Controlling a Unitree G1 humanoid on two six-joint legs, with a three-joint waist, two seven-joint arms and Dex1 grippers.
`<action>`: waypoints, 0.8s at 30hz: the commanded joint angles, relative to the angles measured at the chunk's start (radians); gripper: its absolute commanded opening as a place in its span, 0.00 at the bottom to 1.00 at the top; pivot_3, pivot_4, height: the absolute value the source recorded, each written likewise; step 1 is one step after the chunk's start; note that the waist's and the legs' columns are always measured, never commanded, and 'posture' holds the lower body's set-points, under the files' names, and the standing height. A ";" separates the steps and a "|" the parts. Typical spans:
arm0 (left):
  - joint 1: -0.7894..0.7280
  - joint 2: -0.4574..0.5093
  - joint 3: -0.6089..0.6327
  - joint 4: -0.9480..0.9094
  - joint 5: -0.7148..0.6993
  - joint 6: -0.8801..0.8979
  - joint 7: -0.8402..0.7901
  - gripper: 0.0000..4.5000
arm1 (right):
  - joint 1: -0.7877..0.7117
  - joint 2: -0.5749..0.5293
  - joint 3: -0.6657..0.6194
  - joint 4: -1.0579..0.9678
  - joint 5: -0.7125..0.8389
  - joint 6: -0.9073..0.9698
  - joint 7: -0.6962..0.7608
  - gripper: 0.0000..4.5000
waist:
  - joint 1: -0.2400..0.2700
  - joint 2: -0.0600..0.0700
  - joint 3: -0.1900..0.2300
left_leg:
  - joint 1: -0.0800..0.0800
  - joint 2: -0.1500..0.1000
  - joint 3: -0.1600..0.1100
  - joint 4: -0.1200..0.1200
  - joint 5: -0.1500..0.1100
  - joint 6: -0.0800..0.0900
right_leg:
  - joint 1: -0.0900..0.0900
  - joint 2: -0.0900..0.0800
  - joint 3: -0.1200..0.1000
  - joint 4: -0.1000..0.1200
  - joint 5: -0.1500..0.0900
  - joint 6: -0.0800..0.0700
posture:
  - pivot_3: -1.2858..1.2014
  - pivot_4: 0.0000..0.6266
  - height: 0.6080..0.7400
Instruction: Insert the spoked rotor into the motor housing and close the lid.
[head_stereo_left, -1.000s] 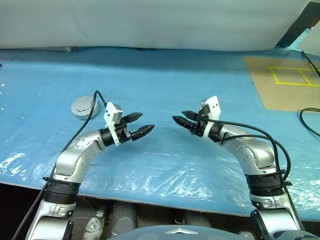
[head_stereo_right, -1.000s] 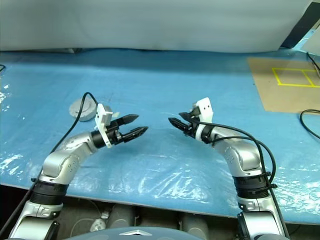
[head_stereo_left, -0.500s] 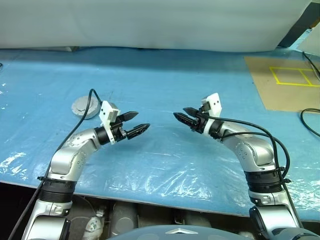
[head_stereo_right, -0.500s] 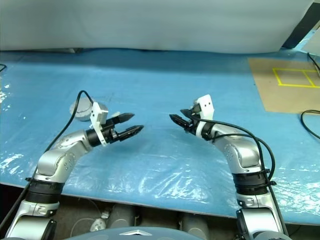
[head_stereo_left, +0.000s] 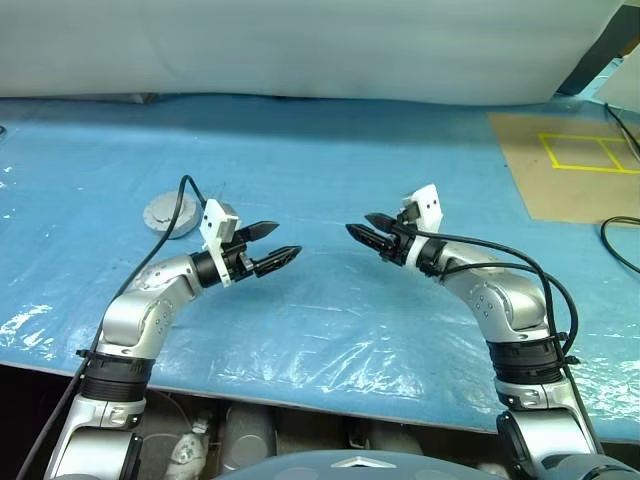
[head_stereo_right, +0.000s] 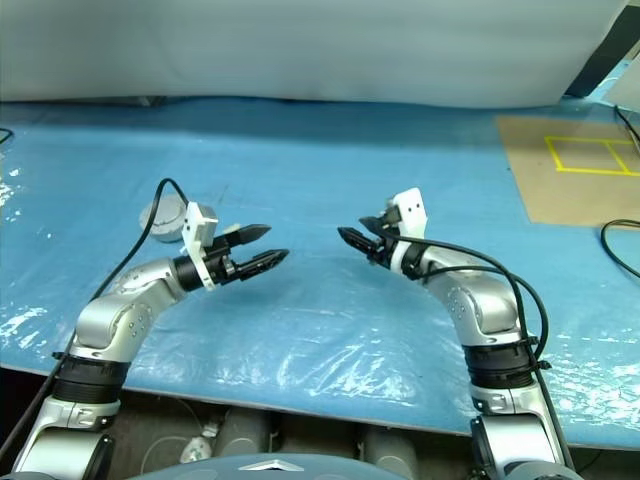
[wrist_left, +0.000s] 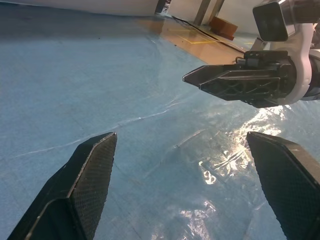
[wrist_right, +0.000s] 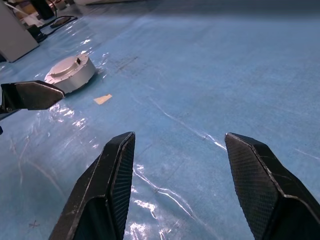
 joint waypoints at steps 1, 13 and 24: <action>-0.011 0.006 0.033 -0.018 -0.014 -0.002 -0.010 0.97 | -0.015 0.004 -0.023 -0.015 0.003 -0.012 -0.002 0.66 | 0.000 0.000 0.000 | 0.000 0.000 0.000 0.000 0.000 0.000 | 0.000 0.000 0.000 0.000 0.000 0.000 | 0.52 0.24 1.00; -0.017 0.002 0.035 -0.010 -0.006 -0.009 -0.013 0.97 | -0.014 0.007 -0.024 -0.009 -0.006 -0.025 -0.006 0.66 | 0.000 0.000 0.000 | 0.000 0.000 0.000 0.000 0.000 0.000 | 0.000 0.000 0.000 0.000 0.000 0.000 | 0.52 0.24 1.00; -0.015 -0.001 0.028 -0.003 0.009 -0.015 -0.014 0.97 | -0.016 0.015 -0.023 0.001 -0.008 -0.024 -0.019 0.66 | 0.000 0.000 0.000 | 0.000 0.000 0.000 0.001 0.000 0.000 | 0.000 0.000 0.000 0.001 0.000 0.000 | 0.52 0.24 1.00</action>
